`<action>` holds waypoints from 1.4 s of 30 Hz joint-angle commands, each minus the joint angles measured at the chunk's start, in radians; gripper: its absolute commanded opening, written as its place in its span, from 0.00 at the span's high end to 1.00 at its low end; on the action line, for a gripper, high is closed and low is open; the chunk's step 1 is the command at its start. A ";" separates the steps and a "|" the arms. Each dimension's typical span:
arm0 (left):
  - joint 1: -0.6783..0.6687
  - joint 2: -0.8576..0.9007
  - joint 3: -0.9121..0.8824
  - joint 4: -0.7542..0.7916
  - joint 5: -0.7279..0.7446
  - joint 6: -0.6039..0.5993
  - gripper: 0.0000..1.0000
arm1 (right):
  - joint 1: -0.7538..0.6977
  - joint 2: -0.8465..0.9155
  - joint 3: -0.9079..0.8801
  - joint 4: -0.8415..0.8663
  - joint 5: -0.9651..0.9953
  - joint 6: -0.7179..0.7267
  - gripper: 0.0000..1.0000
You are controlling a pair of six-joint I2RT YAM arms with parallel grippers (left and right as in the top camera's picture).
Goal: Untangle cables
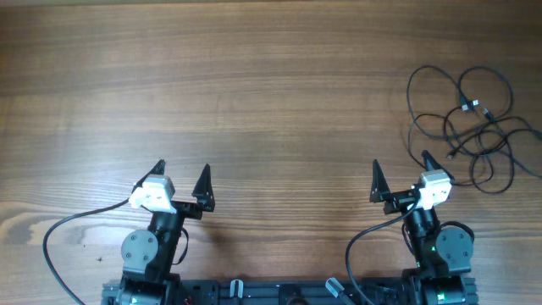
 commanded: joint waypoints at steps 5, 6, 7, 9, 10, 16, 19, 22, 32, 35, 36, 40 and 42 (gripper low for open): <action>0.007 -0.006 -0.001 -0.010 0.005 -0.003 0.00 | -0.004 -0.009 -0.001 0.005 -0.016 -0.017 0.00; 0.007 -0.006 -0.001 -0.011 0.005 -0.003 0.00 | -0.004 -0.009 -0.001 0.005 -0.016 -0.017 0.00; 0.006 -0.006 -0.001 -0.010 0.005 -0.002 0.00 | -0.004 -0.009 -0.001 0.005 -0.016 -0.017 0.00; -0.010 -0.006 -0.001 -0.011 0.005 -0.003 0.00 | -0.004 -0.009 -0.001 0.005 -0.016 -0.017 0.00; -0.015 -0.006 -0.001 -0.010 0.005 -0.002 0.00 | -0.004 -0.009 -0.001 0.005 -0.016 -0.017 0.00; -0.011 -0.006 -0.001 0.000 -0.101 0.090 0.00 | -0.004 -0.009 -0.001 0.005 -0.016 -0.017 0.00; -0.011 -0.006 -0.001 0.002 -0.115 0.103 0.00 | -0.004 -0.009 -0.001 0.005 -0.016 -0.017 0.00; -0.011 -0.006 -0.001 0.001 -0.114 0.102 0.00 | -0.004 -0.009 -0.001 0.005 -0.016 -0.017 0.00; -0.011 -0.006 -0.001 -0.010 0.006 0.264 0.00 | -0.004 -0.009 -0.001 0.005 -0.016 -0.017 0.00; -0.011 -0.006 -0.001 -0.010 0.011 0.263 0.00 | -0.004 -0.009 -0.001 0.005 -0.016 -0.017 0.00; -0.013 -0.006 -0.001 -0.010 0.013 0.263 0.00 | -0.004 -0.009 -0.001 0.005 -0.016 -0.017 0.00; -0.013 -0.006 -0.001 -0.011 0.013 0.255 0.00 | -0.004 -0.009 -0.001 0.005 -0.016 -0.018 0.00; -0.013 -0.006 -0.001 -0.010 0.013 0.249 0.00 | -0.004 -0.009 -0.001 0.005 -0.016 -0.017 0.00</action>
